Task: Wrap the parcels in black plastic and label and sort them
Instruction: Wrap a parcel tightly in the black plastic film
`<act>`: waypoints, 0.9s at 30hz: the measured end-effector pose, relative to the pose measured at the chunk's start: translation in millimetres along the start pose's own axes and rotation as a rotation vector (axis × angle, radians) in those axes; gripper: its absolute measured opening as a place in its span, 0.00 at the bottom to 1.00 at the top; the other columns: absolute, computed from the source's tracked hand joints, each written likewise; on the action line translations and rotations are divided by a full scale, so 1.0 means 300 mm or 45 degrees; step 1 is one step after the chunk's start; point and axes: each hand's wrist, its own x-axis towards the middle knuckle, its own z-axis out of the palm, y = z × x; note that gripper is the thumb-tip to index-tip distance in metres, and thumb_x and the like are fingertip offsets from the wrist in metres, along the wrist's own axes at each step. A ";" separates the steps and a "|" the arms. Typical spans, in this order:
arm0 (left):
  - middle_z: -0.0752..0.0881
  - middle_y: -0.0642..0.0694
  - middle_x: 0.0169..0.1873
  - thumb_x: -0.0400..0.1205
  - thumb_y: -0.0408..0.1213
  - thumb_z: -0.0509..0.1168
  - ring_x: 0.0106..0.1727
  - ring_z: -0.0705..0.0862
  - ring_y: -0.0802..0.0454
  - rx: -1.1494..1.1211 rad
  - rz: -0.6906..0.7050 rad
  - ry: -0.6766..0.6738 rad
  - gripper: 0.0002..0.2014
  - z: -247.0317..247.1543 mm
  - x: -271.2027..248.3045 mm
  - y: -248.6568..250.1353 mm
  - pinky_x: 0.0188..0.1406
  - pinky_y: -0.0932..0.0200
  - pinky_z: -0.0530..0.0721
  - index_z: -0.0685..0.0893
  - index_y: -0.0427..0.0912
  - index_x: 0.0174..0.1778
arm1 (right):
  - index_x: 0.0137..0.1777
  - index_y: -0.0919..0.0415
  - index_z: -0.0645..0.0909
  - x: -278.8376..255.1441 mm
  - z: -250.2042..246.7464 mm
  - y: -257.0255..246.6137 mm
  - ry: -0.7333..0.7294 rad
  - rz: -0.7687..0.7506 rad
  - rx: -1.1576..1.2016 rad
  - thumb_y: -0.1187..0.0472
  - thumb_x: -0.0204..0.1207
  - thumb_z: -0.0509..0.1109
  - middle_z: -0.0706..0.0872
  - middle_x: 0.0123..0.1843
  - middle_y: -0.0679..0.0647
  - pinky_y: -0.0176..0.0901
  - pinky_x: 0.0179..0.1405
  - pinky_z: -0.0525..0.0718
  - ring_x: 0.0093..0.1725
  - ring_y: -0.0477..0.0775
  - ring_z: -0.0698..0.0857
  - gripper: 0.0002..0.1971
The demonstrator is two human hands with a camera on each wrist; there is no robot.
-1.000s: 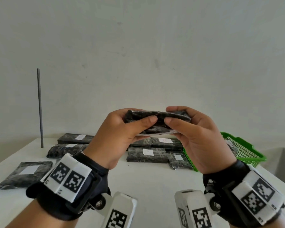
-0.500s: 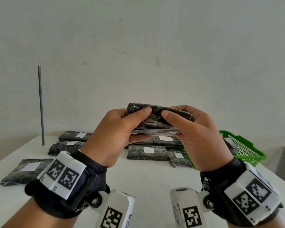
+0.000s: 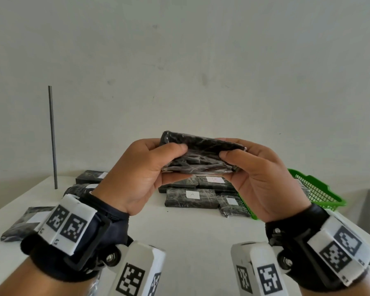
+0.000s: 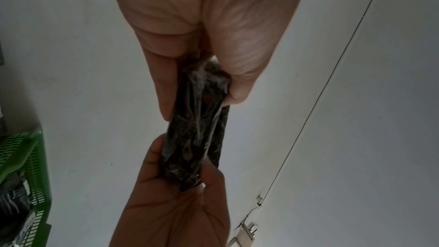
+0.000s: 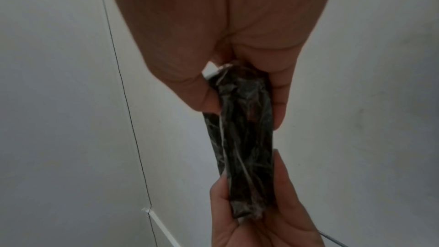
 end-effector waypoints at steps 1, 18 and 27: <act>0.93 0.36 0.42 0.68 0.37 0.73 0.42 0.94 0.47 -0.007 -0.002 0.015 0.16 -0.001 0.001 -0.002 0.36 0.59 0.93 0.91 0.29 0.46 | 0.64 0.79 0.83 -0.003 0.000 -0.003 -0.023 0.009 0.025 0.73 0.79 0.66 0.89 0.63 0.78 0.63 0.71 0.88 0.67 0.75 0.88 0.16; 0.91 0.26 0.53 0.83 0.22 0.66 0.50 0.92 0.42 0.117 -0.084 0.051 0.06 0.006 0.012 -0.021 0.44 0.54 0.94 0.88 0.25 0.50 | 0.57 0.71 0.87 0.002 0.013 -0.007 0.122 0.060 -0.097 0.81 0.80 0.67 0.91 0.46 0.63 0.44 0.51 0.90 0.46 0.56 0.92 0.12; 0.94 0.35 0.49 0.83 0.23 0.68 0.50 0.95 0.45 0.178 -0.072 0.004 0.06 0.012 0.006 -0.022 0.47 0.57 0.94 0.91 0.32 0.50 | 0.58 0.64 0.87 0.006 0.015 0.008 0.137 0.056 -0.274 0.68 0.64 0.81 0.92 0.56 0.71 0.59 0.67 0.87 0.55 0.71 0.92 0.20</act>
